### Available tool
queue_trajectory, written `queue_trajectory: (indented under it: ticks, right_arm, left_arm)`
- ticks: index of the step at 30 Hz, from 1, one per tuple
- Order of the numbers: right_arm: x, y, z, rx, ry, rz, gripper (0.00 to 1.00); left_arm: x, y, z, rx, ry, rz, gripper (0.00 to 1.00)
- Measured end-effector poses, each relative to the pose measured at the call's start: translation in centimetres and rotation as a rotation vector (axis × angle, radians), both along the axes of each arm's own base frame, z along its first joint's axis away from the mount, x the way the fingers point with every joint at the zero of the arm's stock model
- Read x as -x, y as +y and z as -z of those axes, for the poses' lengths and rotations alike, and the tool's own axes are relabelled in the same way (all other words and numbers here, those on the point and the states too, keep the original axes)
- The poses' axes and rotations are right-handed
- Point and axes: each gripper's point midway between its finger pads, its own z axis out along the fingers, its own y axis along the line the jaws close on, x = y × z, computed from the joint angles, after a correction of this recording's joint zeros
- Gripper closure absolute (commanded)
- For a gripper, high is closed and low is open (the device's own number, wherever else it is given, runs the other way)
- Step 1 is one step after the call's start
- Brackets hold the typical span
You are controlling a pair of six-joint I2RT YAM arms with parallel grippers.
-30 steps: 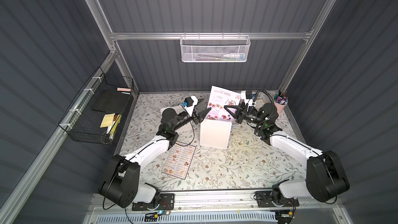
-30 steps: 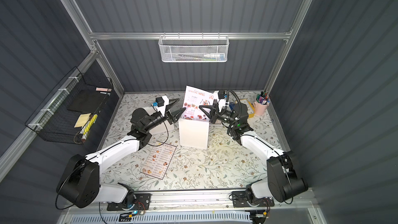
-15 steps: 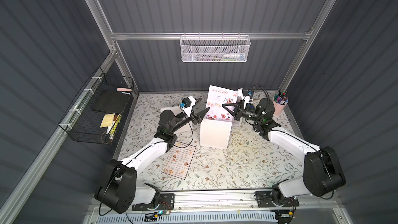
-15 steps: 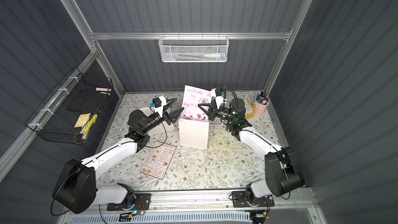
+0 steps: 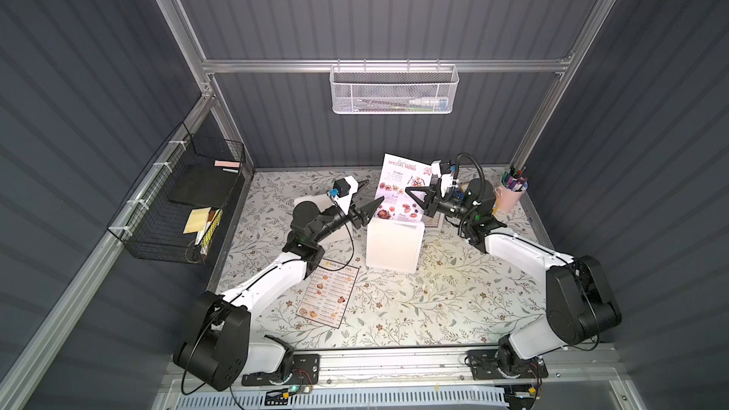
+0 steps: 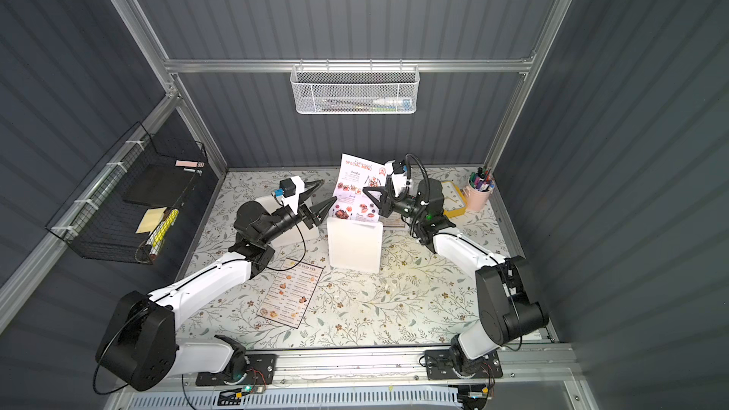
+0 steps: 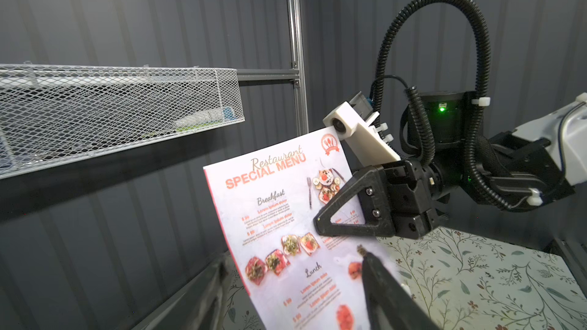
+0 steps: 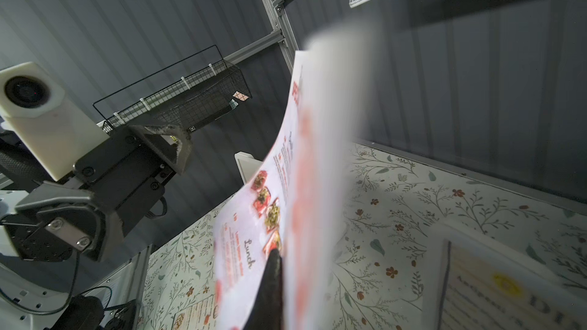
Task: Insert the menus into the narrow rack
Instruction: Insert the menu into the narrow rack.
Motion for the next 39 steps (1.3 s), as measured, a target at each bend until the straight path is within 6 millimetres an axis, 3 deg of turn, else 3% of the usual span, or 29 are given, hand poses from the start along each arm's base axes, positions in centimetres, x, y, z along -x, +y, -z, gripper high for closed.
queue_trajectory:
  ticks: [8, 18, 23, 27, 30, 35, 39]
  right_arm:
    - [-0.6, -0.8, 0.1, 0.016, -0.033, 0.032, 1.0]
    - [2.0, -0.1, 0.8, 0.018, -0.051, -0.095, 1.0]
    - [3.1, -0.1, 0.0, 0.021, -0.077, -0.122, 1.0]
    - [3.6, 0.2, 0.3, 0.022, -0.074, -0.135, 1.0]
    - [4.1, 0.6, 0.9, 0.026, -0.059, -0.149, 1.0]
    - [4.6, 1.0, 1.6, 0.033, -0.047, -0.163, 1.0]
    - [4.6, 1.1, 1.7, 0.035, -0.047, -0.165, 1.0]
  left_arm:
    - [0.0, 0.0, 0.1, -0.001, 0.002, -0.001, 0.32]
    - [0.0, 0.0, 0.1, -0.001, 0.002, 0.0, 0.31]
    - [-0.2, 0.3, 0.4, 0.0, 0.009, -0.021, 0.16]
    - [-0.5, 1.9, 0.8, 0.021, 0.031, -0.126, 0.01]
    - [-1.1, 3.1, 0.5, 0.041, 0.039, -0.204, 0.01]
    - [-2.3, 4.4, 1.6, 0.036, 0.089, -0.306, 0.01]
    - [-0.2, 7.1, 2.6, 0.067, 0.085, -0.395, 0.01]
